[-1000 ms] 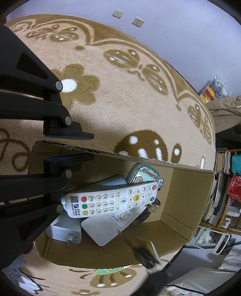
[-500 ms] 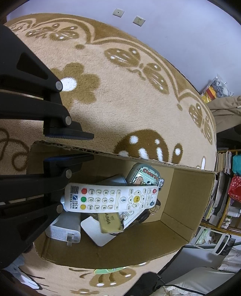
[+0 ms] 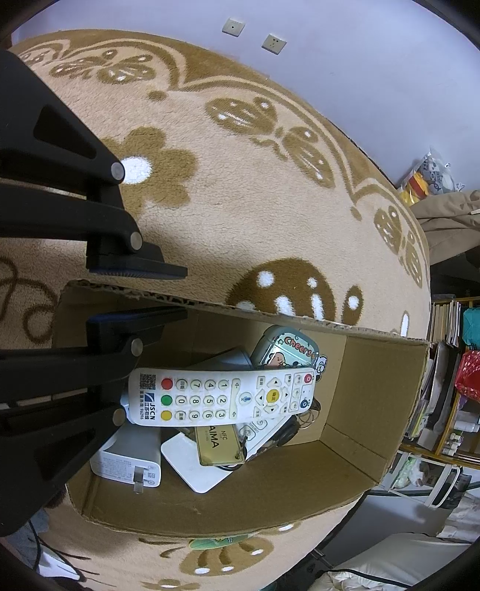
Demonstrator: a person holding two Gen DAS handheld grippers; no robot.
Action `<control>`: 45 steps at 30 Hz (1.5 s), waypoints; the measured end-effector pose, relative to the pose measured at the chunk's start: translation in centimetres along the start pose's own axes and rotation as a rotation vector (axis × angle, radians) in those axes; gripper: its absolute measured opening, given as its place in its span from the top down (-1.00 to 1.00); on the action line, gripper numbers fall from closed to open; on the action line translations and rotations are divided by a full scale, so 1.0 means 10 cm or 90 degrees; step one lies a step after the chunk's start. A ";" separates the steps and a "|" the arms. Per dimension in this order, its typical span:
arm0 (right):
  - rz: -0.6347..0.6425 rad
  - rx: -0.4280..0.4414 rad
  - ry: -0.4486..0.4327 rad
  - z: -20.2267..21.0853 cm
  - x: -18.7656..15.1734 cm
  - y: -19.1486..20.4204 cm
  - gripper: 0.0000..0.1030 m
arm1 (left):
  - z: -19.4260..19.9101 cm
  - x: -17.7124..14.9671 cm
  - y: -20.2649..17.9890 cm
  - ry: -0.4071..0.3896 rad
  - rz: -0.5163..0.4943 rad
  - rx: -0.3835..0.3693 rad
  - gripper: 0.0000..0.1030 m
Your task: Organize rigid objects
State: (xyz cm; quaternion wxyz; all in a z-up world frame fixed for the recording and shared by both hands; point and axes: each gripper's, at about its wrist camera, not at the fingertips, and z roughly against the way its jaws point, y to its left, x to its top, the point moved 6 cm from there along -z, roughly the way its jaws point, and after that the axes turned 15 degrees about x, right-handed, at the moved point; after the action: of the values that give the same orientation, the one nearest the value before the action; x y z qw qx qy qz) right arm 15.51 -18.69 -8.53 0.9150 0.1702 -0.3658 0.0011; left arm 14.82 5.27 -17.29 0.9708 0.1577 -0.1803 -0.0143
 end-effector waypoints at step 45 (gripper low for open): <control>-0.086 -0.116 0.127 -0.73 -0.77 -1.09 -0.17 | -0.07 0.01 -0.04 -0.001 -0.008 0.011 0.72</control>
State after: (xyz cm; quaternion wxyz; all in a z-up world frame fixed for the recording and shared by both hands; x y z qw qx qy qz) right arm 16.13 -25.72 -21.95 0.9565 0.1101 -0.2590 -0.0766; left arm 15.20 5.08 -17.94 0.9691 0.1669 -0.1806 -0.0189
